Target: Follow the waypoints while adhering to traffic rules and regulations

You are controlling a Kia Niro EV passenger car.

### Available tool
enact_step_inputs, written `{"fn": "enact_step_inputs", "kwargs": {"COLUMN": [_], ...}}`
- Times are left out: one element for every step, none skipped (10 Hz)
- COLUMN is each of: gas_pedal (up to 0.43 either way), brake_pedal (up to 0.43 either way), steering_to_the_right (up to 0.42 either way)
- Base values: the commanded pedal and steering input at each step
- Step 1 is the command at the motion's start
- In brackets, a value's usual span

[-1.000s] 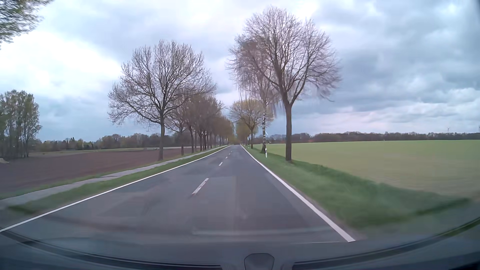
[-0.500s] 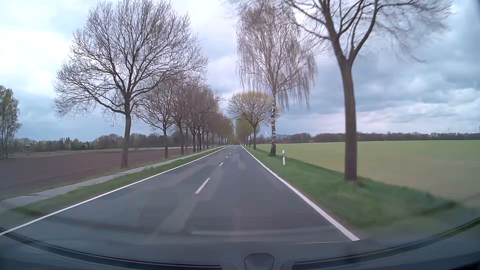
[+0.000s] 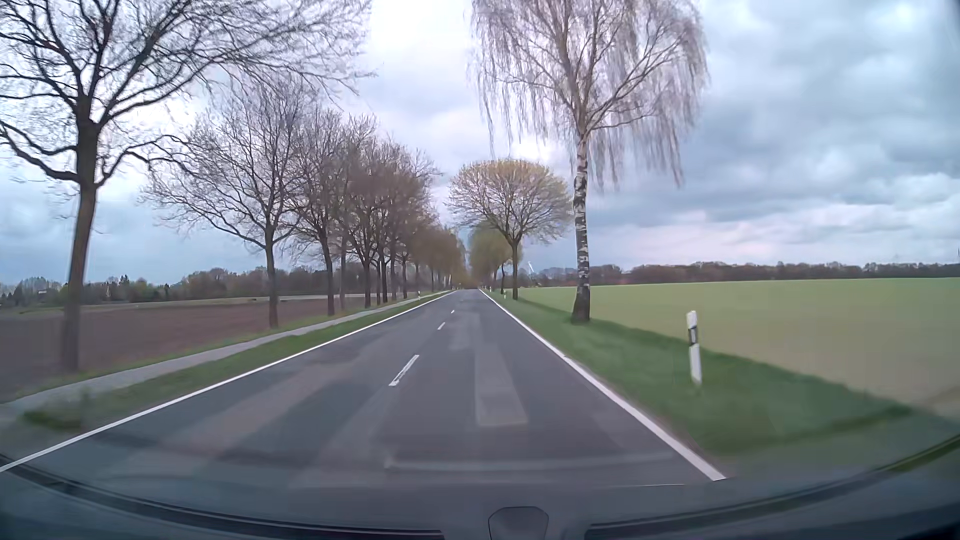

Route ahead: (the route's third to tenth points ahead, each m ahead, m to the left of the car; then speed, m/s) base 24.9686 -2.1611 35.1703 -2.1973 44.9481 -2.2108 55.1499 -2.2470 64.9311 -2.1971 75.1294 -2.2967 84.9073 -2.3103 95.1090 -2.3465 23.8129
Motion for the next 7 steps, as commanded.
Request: {"fn": "enact_step_inputs", "kwargs": {"gas_pedal": [0.028, 0.020, 0.020, 0.008, 0.008, 0.008, 0.008], "brake_pedal": [0.000, 0.000, 0.000, 0.000, 0.000, 0.000, 0.000], "steering_to_the_right": [-0.001, -0.002, -0.002, -0.002, -0.002, -0.002, -0.002]}}
